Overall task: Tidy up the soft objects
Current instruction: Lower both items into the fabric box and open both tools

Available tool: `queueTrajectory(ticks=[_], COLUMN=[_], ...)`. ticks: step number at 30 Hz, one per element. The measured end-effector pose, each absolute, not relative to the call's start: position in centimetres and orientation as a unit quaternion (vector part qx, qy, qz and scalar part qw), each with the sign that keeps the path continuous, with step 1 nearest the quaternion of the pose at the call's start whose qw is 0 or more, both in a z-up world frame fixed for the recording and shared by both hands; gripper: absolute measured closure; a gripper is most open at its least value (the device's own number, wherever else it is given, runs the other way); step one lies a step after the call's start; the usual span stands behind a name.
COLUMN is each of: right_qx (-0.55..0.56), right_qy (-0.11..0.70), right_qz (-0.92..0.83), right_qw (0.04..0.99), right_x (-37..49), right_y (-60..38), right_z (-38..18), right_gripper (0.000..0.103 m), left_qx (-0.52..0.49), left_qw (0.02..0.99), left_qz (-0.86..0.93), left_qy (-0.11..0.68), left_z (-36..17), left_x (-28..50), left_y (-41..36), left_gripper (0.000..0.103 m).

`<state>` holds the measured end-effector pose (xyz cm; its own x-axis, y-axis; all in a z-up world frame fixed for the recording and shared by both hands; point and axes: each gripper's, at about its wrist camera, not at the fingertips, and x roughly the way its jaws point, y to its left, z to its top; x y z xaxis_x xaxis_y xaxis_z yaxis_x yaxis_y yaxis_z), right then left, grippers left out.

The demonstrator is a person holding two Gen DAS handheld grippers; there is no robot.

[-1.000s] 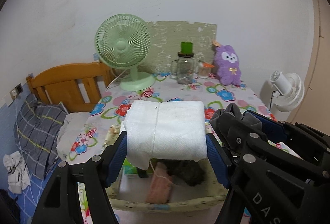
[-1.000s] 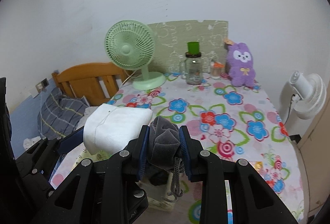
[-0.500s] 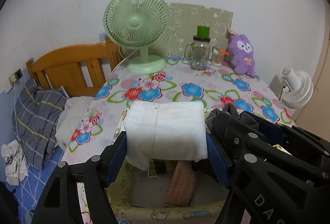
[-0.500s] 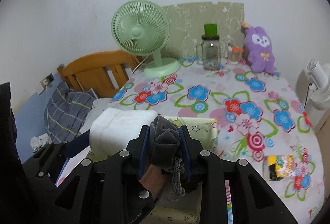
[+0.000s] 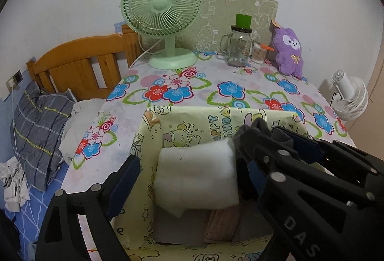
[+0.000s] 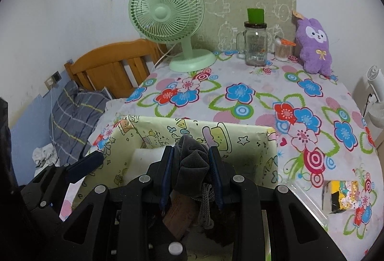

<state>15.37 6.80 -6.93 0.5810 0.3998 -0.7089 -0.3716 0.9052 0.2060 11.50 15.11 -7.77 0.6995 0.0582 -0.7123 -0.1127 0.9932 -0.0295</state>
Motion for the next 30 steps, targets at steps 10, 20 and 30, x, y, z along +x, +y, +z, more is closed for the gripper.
queueTrajectory(ticks=[10,20,30], right_qx=[0.021,0.011,0.013], right_qy=[0.401,0.408,0.375], right_qz=[0.229,0.224,0.224], right_qw=[0.887,0.885,0.900], right_x=[15.6,15.1,13.6], right_y=[6.9,6.4,4.6], right_z=[-7.3,-6.6,-3.6], right_gripper=[0.028,0.026,0.021], left_qx=[-0.037,-0.030,-0.007], left_qw=[0.919,0.923,0.938], left_qz=[0.046,0.052,0.062], left_qy=[0.389,0.381,0.341], left_z=[-7.8,-6.9,-4.0], left_x=[11.3,10.5,8.8], left_y=[15.1,14.3,12.3], left_gripper=[0.008,0.008,0.007])
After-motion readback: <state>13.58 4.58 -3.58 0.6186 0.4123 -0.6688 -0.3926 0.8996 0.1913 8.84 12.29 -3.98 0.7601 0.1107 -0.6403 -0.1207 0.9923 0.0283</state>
